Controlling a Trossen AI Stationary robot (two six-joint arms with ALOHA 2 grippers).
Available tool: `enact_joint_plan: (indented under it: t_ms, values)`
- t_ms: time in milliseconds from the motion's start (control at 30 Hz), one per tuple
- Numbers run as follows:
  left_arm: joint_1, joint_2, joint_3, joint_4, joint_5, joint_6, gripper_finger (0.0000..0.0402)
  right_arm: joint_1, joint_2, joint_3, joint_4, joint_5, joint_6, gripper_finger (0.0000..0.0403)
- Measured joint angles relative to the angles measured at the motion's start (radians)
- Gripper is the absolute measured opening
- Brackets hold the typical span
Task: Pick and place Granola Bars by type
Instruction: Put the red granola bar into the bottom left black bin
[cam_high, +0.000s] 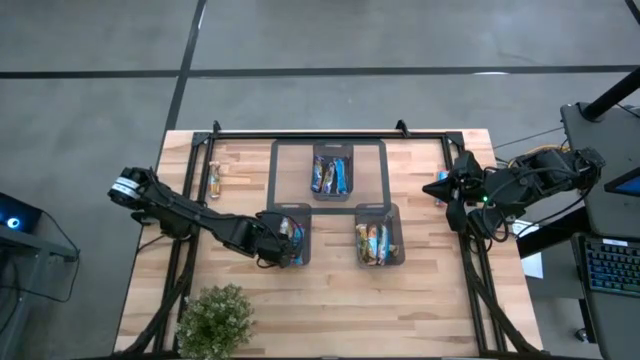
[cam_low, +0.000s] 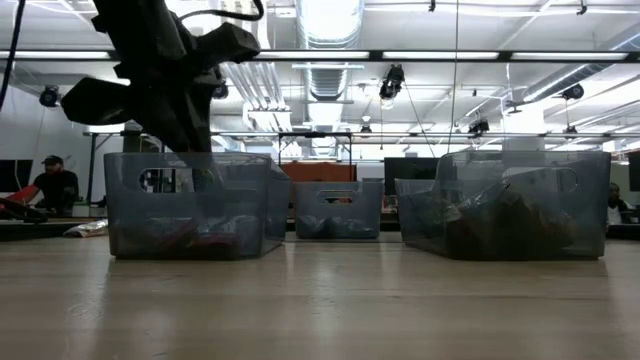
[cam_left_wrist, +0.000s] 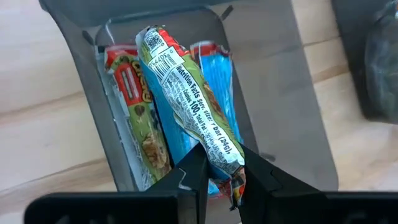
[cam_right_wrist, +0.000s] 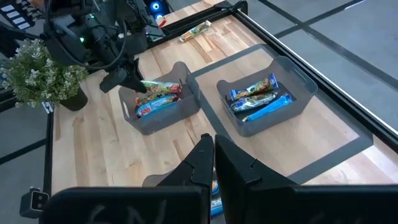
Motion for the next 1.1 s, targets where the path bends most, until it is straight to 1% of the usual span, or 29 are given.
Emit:
enact_joint_plan:
  t_ms: [100, 167, 433, 567, 700, 833, 1100]
  values:
    - [0.002, 0.011, 0.000, 0.001, 0.039, 0.026, 0.0047, 0.000, -0.001, 0.000, 0.000, 0.002, 0.000, 0.0008]
    - [0.002, 0.014, 0.000, 0.005, 0.052, 0.031, 0.0056, 0.000, -0.001, 0.000, 0.000, 0.002, 0.000, 0.0008]
    - [0.011, 0.011, 0.000, 0.001, 0.077, 0.030, 0.0125, 0.000, -0.001, 0.000, 0.000, 0.003, 0.000, 0.0008]
    - [0.017, 0.010, 0.000, 0.000, 0.110, 0.031, 0.0148, 0.000, -0.002, 0.000, 0.000, 0.006, -0.001, 0.0008]
    - [0.020, 0.010, 0.000, 0.000, 0.139, 0.046, 0.0153, 0.000, -0.004, 0.000, 0.000, 0.007, -0.012, 0.0008]
    - [0.020, 0.003, 0.000, 0.000, 0.204, 0.057, 0.0153, 0.000, -0.005, 0.000, 0.001, 0.008, -0.015, 0.0008]
    - [0.030, -0.070, 0.000, -0.029, 0.177, 0.060, 0.0153, 0.000, -0.006, 0.000, 0.001, 0.010, -0.016, 0.0008]
